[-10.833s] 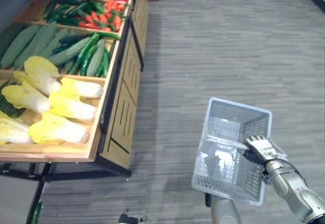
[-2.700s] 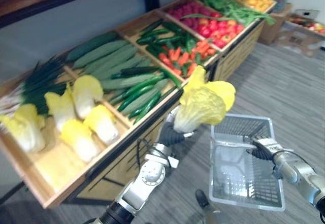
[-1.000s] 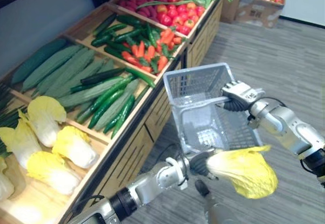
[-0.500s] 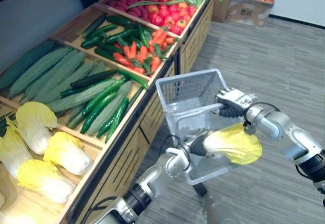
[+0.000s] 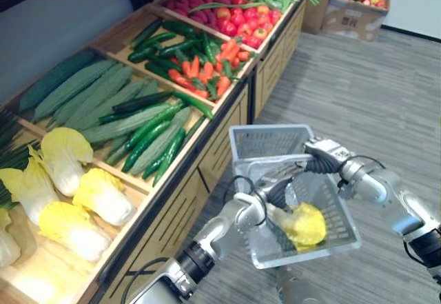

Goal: Pick vegetable in the basket

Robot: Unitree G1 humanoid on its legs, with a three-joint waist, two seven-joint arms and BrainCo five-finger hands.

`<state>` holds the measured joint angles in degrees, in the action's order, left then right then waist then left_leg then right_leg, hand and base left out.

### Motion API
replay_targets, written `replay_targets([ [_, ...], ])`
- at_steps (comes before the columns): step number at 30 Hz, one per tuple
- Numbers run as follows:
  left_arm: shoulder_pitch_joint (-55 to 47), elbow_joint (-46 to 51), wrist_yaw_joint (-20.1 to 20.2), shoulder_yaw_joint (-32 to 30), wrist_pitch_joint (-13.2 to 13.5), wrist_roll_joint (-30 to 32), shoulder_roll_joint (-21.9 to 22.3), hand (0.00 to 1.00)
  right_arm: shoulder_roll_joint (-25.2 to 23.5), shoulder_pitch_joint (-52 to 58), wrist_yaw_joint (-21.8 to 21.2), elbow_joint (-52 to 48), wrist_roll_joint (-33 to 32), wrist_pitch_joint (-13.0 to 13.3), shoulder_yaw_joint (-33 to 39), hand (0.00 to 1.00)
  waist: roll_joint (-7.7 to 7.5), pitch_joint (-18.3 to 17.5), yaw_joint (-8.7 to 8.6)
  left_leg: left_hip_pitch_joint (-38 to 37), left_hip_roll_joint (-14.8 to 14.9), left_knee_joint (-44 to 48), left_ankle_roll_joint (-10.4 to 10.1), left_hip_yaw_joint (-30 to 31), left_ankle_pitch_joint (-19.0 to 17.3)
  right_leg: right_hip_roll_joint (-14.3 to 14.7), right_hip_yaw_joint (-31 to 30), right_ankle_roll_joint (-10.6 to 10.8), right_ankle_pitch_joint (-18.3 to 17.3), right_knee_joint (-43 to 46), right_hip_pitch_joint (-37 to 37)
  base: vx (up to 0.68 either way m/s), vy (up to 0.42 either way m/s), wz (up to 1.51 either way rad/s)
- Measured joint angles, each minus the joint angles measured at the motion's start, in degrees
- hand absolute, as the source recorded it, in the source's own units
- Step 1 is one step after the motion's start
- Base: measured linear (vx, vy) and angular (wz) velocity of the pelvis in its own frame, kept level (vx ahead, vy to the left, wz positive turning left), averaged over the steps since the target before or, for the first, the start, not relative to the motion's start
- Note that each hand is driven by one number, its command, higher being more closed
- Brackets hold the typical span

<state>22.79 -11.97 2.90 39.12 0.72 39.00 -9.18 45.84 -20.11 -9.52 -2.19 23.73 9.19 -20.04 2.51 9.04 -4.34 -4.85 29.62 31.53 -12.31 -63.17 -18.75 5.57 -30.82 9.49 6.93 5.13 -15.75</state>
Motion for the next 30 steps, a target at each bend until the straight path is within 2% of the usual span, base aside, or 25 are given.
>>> replay_targets([
  [4, 0.34, 2.35, 0.06, 1.64, 0.04, -0.56, -0.68, 0.00, -0.05, 1.85, 0.00, 0.09, 0.67, -0.21, 4.02, 1.00, -0.06, 0.03, 0.14, 1.07, 0.08, 0.27, 0.01, 1.40, -0.01, -0.53, 1.22, 0.01, -0.01, -0.01, -0.02, -0.02, 0.055, 0.17],
  [7, 0.40, 6.02, 0.06, 2.81, 1.13, -0.93, -2.35, 0.00, -0.07, 3.64, 0.12, 0.12, 0.69, -0.25, 6.45, 1.00, -0.09, 0.01, 0.10, 1.95, 0.22, 0.55, 0.13, 2.57, -0.06, -0.85, 2.13, 0.01, -0.02, -0.01, -0.02, -0.02, 0.048, 0.14],
  [11, 0.40, 10.88, 0.35, 5.07, 1.83, -4.83, -4.78, 0.00, -0.42, 5.69, 0.15, 0.22, 1.06, -0.32, 7.81, 1.00, -0.09, 0.01, 0.15, 2.28, 0.24, 0.60, 0.20, 2.91, -0.01, -1.06, 2.54, 0.01, -0.02, -0.01, -0.04, -0.01, 0.048, 0.08],
  [14, 0.40, 19.66, 1.60, 6.97, 2.79, -10.45, -9.77, 0.00, -1.48, 7.16, 0.16, 0.97, 1.05, -0.72, 9.55, 1.00, -0.07, 0.00, 0.00, 2.53, 0.30, 0.67, 0.28, 3.03, 0.05, -1.31, 2.97, 0.02, -0.03, -0.01, -0.11, 0.00, 0.047, 0.08],
  [15, 0.42, 24.77, 2.29, 7.69, 3.89, -14.36, -13.18, 0.00, -1.72, 7.76, 0.17, 1.21, 1.04, -1.00, 10.43, 1.00, -0.06, -0.01, 0.01, 2.66, 0.30, 0.67, 0.50, 3.28, 0.18, -1.37, 3.21, 0.02, -0.03, -0.01, -0.09, 0.00, 0.047, 0.09],
  [16, 0.44, 29.21, 3.57, 7.97, 5.83, -21.01, -17.05, 0.00, -1.83, 7.95, 0.32, 2.05, 1.01, -1.01, 10.98, 1.00, -0.06, -0.03, -0.03, 2.84, 0.31, 0.67, 0.56, 3.69, 0.21, -1.45, 3.51, 0.02, -0.03, 0.00, 0.00, 0.00, 0.055, 0.12],
  [19, 0.52, 36.32, 5.35, 8.80, 9.03, -34.87, -25.32, 0.00, -1.85, 7.95, 0.62, 4.62, 0.96, -1.11, 11.24, 1.00, -0.05, -0.18, 0.08, 3.30, 0.28, 0.67, 0.72, 4.26, 0.32, -1.65, 4.02, 0.02, -0.03, 0.01, 0.07, -0.01, 0.043, 0.11],
  [20, 0.53, 39.35, 6.15, 9.85, 11.32, -41.56, -30.37, 0.00, -1.96, 7.96, 0.98, 6.82, 0.97, -1.15, 11.24, 1.00, -0.02, -0.21, 0.16, 3.69, 0.17, 0.66, 0.83, 4.76, 0.39, -1.90, 4.42, 0.01, -0.03, 0.01, 0.07, -0.01, 0.041, 0.14],
  [22, 0.40, 41.95, 7.38, 10.43, 12.76, -48.12, -34.44, 0.00, -3.57, 8.30, 2.32, 10.86, 1.08, -1.39, 12.19, 1.00, 0.08, -0.59, 0.48, 4.53, 0.04, 0.61, 1.05, 5.95, 0.52, -2.34, 5.36, 0.00, -0.04, -0.01, 0.08, -0.01, 0.043, 0.22],
  [23, 0.39, 42.31, 7.49, 10.28, 12.89, -49.36, -34.96, 0.00, -4.48, 8.83, 2.93, 11.92, 1.19, -1.50, 13.13, 1.00, 0.07, -0.83, 0.62, 4.75, -0.02, 0.55, 1.24, 6.21, 0.64, -2.48, 5.64, 0.00, -0.04, -0.04, 0.06, -0.01, 0.041, 0.28],
  [24, -0.27, 42.97, 7.44, 9.23, 13.05, -52.10, -35.61, 0.00, -6.42, 10.36, 3.80, 13.88, 1.23, -1.80, 15.49, 1.00, 0.16, -1.14, 1.47, 5.21, -0.19, 0.33, 1.48, 7.13, 0.82, -2.78, 6.38, -0.09, -0.09, -0.05, 0.23, -0.01, 0.022, 0.27],
  [25, -0.98, 43.08, 7.40, 8.31, 13.08, -52.94, -35.72, 0.00, -7.63, 11.51, 4.56, 14.71, 1.23, -2.04, 17.02, 1.00, 0.25, -1.48, 1.57, 5.71, -0.32, 0.12, 1.63, 7.82, 0.98, -3.04, 7.05, -0.17, -0.15, -0.06, 0.27, -0.01, 0.021, 0.48],
  [27, -6.22, 43.04, 6.32, 1.97, 13.03, -56.46, -35.68, 0.00, -13.10, 16.06, 7.56, 17.02, 1.18, -3.36, 23.19, 1.00, 0.17, -2.41, 1.87, 6.93, -1.75, -1.76, 2.16, 11.00, 2.16, -4.52, 10.22, -0.63, -0.44, -0.07, 1.08, 0.00, 0.011, 0.74],
  [30, -14.53, 42.77, 3.92, -9.28, 13.03, -56.92, -32.22, 0.00, -19.58, 22.28, 10.46, 19.25, 1.14, -4.37, 31.83, 1.00, -0.13, -3.40, 3.15, 8.06, -4.35, -5.08, 3.21, 15.65, 3.71, -6.87, 14.99, -1.05, -1.24, -0.08, 2.83, -0.01, -0.002, 0.86],
])
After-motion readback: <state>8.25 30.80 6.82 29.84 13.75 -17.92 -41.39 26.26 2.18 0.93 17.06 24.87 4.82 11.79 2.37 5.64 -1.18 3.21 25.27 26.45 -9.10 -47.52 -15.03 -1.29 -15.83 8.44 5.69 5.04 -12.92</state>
